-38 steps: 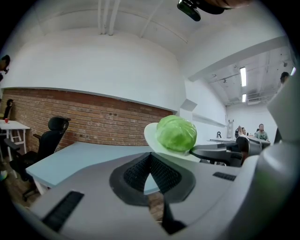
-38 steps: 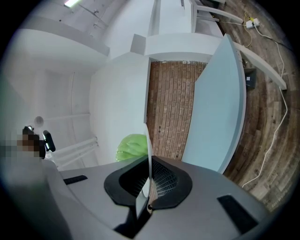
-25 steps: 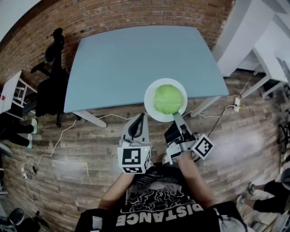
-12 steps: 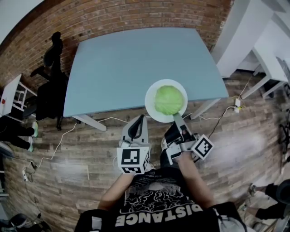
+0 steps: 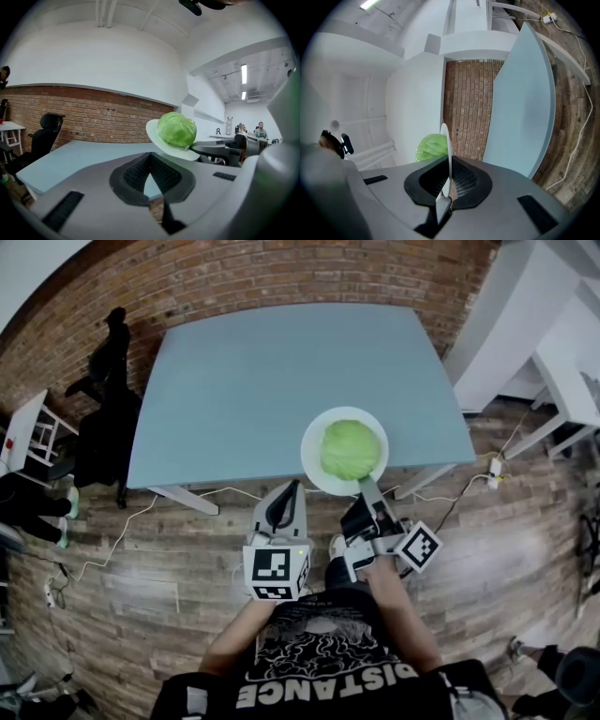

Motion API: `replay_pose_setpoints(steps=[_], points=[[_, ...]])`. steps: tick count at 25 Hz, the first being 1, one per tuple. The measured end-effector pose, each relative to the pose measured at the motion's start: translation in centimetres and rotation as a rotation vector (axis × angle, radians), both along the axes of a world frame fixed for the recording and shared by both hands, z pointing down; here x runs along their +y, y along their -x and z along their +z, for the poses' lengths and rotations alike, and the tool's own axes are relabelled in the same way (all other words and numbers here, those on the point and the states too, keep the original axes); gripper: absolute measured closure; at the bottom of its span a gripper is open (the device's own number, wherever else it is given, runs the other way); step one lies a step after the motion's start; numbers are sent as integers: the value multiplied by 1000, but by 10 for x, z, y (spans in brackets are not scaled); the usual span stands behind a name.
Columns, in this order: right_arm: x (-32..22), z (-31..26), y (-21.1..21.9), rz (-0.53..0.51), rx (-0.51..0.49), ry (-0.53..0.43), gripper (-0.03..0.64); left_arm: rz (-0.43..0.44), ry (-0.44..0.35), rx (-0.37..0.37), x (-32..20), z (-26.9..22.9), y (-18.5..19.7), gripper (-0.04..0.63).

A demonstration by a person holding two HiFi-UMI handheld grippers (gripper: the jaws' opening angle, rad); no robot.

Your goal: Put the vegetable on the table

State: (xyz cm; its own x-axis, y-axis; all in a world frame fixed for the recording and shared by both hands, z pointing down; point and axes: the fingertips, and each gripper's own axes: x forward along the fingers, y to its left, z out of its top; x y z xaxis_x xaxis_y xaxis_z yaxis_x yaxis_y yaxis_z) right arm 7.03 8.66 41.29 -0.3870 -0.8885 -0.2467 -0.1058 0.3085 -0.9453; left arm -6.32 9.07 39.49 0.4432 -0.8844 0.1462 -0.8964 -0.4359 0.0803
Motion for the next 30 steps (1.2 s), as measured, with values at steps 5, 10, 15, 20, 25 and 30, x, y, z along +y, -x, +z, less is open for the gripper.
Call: replay_pose_setpoints(steps=[5, 10, 15, 20, 25, 30], points=[[-33, -2, -11, -28, -9, 3, 601, -23, 13, -12, -31, -2, -11, 595], [-64, -1, -23, -50, -17, 9, 601, -43, 16, -20, -59, -2, -22, 595], [-86, 4, -32, -66, -32, 10, 601, -56, 23, -27, -80, 3, -31, 595], [-89, 10, -34, -77, -38, -12, 601, -71, 10, -41, -82, 7, -32, 595], [-130, 9, -58, -93, -45, 0, 601, -95, 36, -58, -120, 5, -54, 595], [-154, 9, -71, -120, -38, 12, 601, -127, 35, -76, -144, 0, -69, 595]])
